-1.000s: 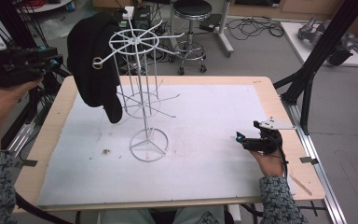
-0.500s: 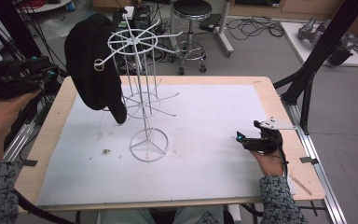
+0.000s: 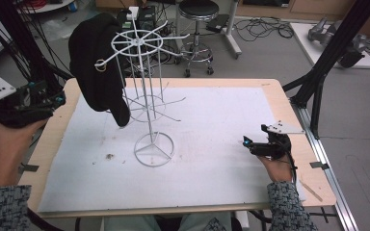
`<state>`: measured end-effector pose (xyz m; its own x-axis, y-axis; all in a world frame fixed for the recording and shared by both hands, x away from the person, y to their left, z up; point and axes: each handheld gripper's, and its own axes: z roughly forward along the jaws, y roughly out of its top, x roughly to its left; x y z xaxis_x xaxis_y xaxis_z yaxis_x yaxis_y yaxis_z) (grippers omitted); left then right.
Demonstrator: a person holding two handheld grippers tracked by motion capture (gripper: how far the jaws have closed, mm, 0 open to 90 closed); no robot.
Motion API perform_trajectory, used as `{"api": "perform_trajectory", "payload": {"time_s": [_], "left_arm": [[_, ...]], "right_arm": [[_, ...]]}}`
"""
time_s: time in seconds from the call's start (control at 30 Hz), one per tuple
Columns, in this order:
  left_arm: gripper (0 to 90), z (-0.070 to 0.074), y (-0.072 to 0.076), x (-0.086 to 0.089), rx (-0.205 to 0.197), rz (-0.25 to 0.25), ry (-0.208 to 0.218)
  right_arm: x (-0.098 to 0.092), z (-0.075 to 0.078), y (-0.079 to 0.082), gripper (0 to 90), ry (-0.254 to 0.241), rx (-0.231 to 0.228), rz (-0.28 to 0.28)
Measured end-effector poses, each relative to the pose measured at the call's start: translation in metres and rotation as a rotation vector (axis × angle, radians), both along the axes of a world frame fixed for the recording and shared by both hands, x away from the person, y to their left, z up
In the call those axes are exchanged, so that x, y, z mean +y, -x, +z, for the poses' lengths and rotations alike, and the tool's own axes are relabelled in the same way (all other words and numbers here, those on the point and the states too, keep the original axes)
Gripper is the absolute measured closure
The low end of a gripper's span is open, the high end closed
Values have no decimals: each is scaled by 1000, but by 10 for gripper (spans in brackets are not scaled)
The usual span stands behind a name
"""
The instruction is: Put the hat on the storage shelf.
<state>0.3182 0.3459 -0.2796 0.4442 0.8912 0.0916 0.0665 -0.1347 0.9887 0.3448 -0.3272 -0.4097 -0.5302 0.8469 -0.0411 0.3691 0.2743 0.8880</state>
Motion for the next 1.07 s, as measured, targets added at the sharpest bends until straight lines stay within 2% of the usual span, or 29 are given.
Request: {"api": "perform_trajectory", "payload": {"time_s": [0.03,0.1,0.17,0.2,0.47,0.67,1.07], "left_arm": [[272,-10,1,-2,9,19,4],[265,-15,1,-2,15,25,4],[261,-29,2,-5,27,38,7],[261,-29,2,-5,27,38,7],[249,-62,4,-15,55,75,27],[248,-78,7,-17,77,108,37],[247,-87,10,-16,83,119,37]], "right_arm": [[0,0,0,118,3,-3,3],[1,0,1,118,1,-3,3],[1,1,1,118,-3,-2,1],[1,1,1,118,-1,-7,4],[2,0,0,118,-4,-4,5],[3,0,-1,118,-4,-1,7],[5,1,-2,118,-6,1,11]]}}
